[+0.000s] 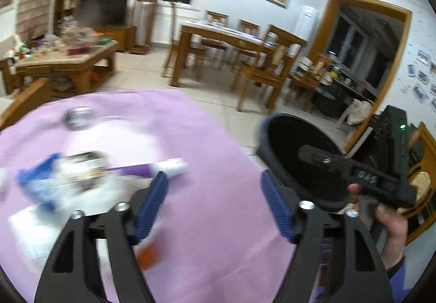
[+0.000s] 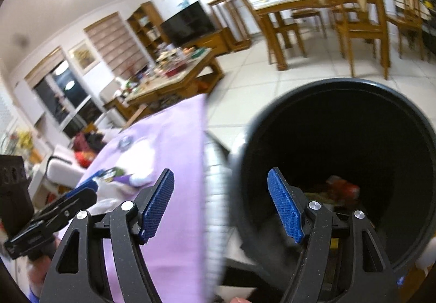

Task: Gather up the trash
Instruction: 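Grasp the silver foil bundle with the left tool while the right tool grasps the white tissue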

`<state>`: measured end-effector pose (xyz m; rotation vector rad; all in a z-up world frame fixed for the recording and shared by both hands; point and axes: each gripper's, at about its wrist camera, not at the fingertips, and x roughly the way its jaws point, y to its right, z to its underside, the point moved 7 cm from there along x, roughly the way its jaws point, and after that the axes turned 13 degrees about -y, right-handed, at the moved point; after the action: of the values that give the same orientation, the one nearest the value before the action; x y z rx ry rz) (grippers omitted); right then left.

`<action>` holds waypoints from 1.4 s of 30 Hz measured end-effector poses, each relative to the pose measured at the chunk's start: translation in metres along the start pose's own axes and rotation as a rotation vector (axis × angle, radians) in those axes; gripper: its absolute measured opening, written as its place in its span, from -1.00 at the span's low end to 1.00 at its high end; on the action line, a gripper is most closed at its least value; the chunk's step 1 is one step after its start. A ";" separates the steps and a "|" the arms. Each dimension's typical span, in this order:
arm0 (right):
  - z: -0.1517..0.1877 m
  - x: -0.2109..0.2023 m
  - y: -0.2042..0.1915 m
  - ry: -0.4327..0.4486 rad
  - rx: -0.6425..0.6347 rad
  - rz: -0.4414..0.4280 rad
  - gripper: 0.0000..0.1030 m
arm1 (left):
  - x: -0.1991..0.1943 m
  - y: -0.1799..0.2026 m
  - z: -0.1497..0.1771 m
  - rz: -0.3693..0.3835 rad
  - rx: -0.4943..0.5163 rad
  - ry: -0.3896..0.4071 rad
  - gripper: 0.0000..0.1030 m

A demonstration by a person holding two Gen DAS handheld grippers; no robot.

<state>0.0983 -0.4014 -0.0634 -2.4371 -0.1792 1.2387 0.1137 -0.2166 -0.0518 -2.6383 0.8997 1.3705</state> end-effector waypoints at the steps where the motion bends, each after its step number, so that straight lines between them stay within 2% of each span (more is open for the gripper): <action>1: 0.000 0.008 -0.015 -0.012 -0.022 -0.012 0.38 | -0.010 -0.017 0.004 -0.040 -0.013 0.021 0.58; 5: 0.005 0.036 -0.072 -0.069 -0.101 -0.047 0.38 | -0.034 -0.067 0.019 -0.167 -0.017 0.047 0.72; 8: 0.011 0.057 -0.116 -0.113 -0.159 -0.083 0.38 | -0.039 -0.096 0.033 -0.233 0.028 0.002 0.80; 13: 0.023 0.091 -0.181 -0.182 -0.244 -0.113 0.38 | -0.026 -0.127 0.047 -0.286 0.183 -0.110 0.81; 15: 0.030 0.103 -0.199 -0.209 -0.277 -0.121 0.38 | -0.022 -0.132 0.052 -0.283 0.247 -0.141 0.81; 21: 0.039 0.138 -0.223 -0.276 -0.317 -0.072 0.37 | 0.001 -0.134 0.068 -0.258 0.416 -0.231 0.82; 23: 0.041 0.146 -0.222 -0.291 -0.331 -0.056 -0.18 | 0.006 -0.133 0.070 -0.259 0.440 -0.235 0.82; 25: 0.045 0.152 -0.223 -0.301 -0.350 -0.035 -0.33 | 0.007 -0.133 0.068 -0.215 0.415 -0.226 0.80; 27: 0.048 0.153 -0.221 -0.296 -0.359 -0.027 -0.40 | 0.005 -0.137 0.065 -0.176 0.358 -0.211 0.62; 29: 0.046 0.150 -0.218 -0.279 -0.353 -0.026 -0.59 | 0.001 -0.143 0.062 -0.155 0.297 -0.197 0.37; 31: 0.043 0.144 -0.216 -0.266 -0.341 -0.051 -0.70 | -0.005 -0.149 0.061 -0.125 0.236 -0.187 0.26; 35: 0.039 0.130 -0.216 -0.228 -0.329 -0.071 -0.76 | -0.018 -0.149 0.067 -0.123 0.204 -0.167 0.14; 42: 0.033 0.095 -0.221 -0.166 -0.300 -0.138 -0.76 | -0.068 -0.143 0.073 -0.108 0.136 -0.053 0.10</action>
<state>0.1439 -0.1626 -0.0624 -2.5124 -0.6103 1.4378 0.1020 -0.0446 -0.0764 -2.4976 0.8021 1.2992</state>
